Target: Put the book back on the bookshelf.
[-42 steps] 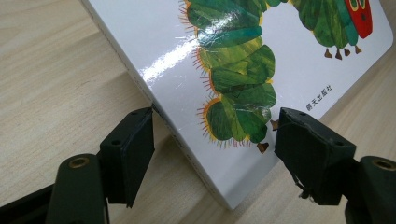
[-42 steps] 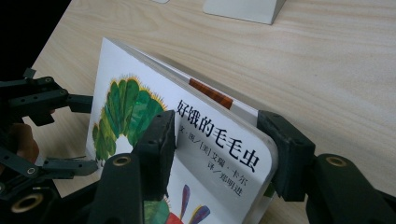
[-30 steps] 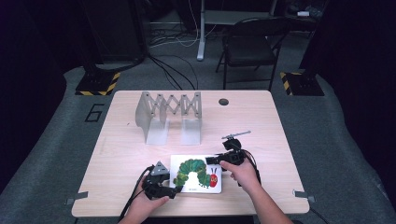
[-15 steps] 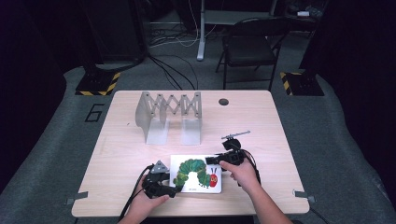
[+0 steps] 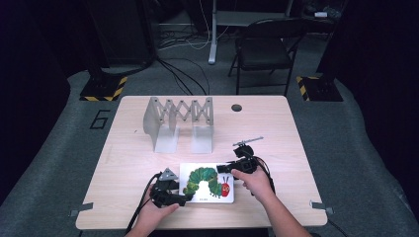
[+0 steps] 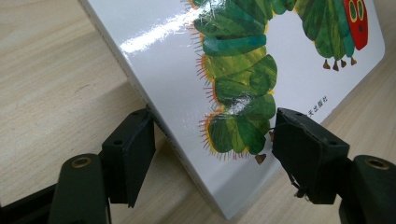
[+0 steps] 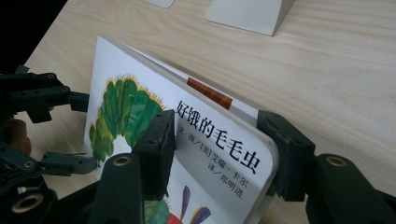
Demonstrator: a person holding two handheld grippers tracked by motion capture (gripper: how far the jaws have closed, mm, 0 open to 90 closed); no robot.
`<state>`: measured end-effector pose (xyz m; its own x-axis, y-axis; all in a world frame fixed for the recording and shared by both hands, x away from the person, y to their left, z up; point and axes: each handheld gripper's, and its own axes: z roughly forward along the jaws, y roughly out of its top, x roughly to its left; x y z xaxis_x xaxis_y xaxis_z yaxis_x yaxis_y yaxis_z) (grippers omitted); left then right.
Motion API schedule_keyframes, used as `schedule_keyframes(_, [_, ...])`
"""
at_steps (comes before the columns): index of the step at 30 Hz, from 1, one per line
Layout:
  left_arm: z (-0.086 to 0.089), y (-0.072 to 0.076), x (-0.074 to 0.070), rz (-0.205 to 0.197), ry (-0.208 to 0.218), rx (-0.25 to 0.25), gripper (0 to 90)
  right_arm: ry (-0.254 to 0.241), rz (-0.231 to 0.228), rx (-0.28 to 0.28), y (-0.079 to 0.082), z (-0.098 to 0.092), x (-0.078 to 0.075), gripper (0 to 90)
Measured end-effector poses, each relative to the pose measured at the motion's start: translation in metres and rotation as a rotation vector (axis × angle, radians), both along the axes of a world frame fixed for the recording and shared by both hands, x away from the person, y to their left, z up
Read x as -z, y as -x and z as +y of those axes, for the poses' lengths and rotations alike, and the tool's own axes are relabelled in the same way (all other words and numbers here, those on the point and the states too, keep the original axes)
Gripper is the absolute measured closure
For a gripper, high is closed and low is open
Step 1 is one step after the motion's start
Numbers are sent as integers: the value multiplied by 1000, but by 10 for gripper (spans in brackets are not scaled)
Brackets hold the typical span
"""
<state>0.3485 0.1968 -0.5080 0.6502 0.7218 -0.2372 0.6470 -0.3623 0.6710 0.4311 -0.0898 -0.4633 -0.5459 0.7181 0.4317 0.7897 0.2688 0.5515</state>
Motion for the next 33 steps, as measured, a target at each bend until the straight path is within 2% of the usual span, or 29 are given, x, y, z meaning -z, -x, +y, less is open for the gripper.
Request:
schedule_keyframes(8, [4, -3, -3, -6, -1, -3, 350, 10, -12, -3, -1, 3, -6, 480])
schedule_keyframes(9, [4, -3, -3, -7, 5, -19, 358, 12, -21, -4, -2, 4, -6, 480])
schedule_keyframes(11, [5, -4, -4, -11, 2, -13, 371, 9, -12, 3, -1, 5, -8, 481])
schedule_keyframes(12, [5, -4, -4, -11, 4, -18, 376, 10, -27, -6, -2, 4, -8, 481])
schedule_keyframes(15, [6, -4, -6, -27, -4, -20, 396, 11, -27, 0, -1, 6, -11, 483])
schedule_keyframes(17, [7, -3, -7, -45, 0, -39, 416, 13, -50, -9, 0, 6, -13, 489])
schedule_keyframes(22, [10, -3, -10, -69, 2, -65, 466, 0, -55, -13, 3, 8, -21, 493])
schedule_keyframes(23, [11, -3, -11, -77, -3, -65, 473, 2, -71, -19, 3, 8, -21, 492])
schedule_keyframes(26, [12, -3, -13, -103, -23, -64, 498, -3, -67, -23, 5, 10, -26, 491])
schedule_keyframes(28, [13, -2, -15, -104, -30, -64, 509, -7, -87, -31, 6, 10, -28, 490])
schedule_keyframes(29, [13, -2, -15, -106, -29, -66, 516, -7, -80, -29, 7, 10, -29, 489])
schedule_keyframes(33, [13, 0, -16, -112, -23, -70, 528, -7, -102, -39, 8, 11, -30, 485])
